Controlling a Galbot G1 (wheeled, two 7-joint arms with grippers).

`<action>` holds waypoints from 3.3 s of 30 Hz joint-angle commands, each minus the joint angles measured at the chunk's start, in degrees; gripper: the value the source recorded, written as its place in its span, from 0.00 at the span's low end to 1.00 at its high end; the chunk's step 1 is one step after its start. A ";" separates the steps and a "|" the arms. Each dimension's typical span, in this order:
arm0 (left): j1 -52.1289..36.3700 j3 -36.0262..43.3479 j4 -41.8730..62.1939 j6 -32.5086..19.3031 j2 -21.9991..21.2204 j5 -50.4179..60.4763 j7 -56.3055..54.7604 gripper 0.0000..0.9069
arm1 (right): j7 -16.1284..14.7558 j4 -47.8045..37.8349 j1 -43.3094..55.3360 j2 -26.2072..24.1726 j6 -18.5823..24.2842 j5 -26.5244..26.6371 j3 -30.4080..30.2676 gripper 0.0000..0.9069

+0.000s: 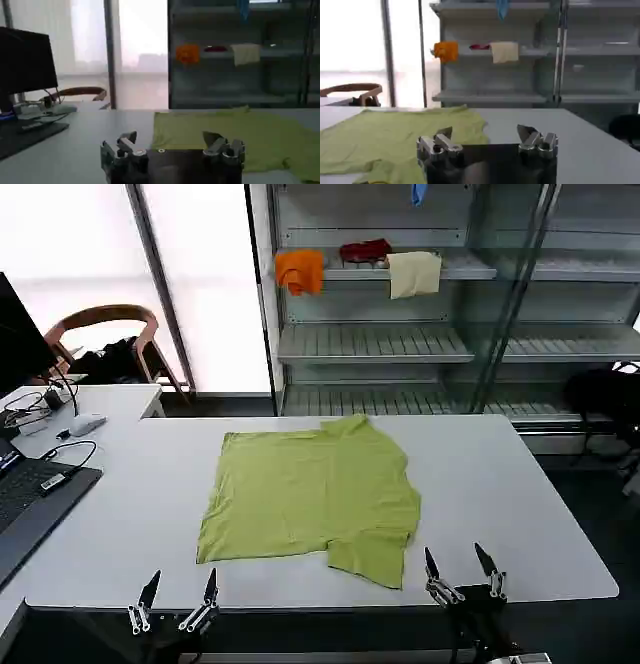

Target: Fold and organize the clothes.

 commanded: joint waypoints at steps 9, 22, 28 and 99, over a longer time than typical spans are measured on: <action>-18.08 -4.33 3.21 28.58 7.17 -16.60 7.46 1.00 | 1.86 -2.74 12.78 1.69 -21.34 6.83 -6.91 1.00; -25.83 -4.75 16.02 28.53 7.30 -23.36 8.02 1.00 | 0.58 -9.19 17.55 5.11 -21.28 4.55 -9.88 1.00; -26.66 -4.72 19.00 27.87 7.17 -24.32 8.49 0.96 | 0.69 -10.38 18.73 5.95 -21.27 4.34 -10.69 1.00; -54.30 4.84 37.97 19.86 3.67 -27.73 3.35 0.00 | -18.94 -35.92 52.01 7.12 -18.84 -3.44 -12.70 0.00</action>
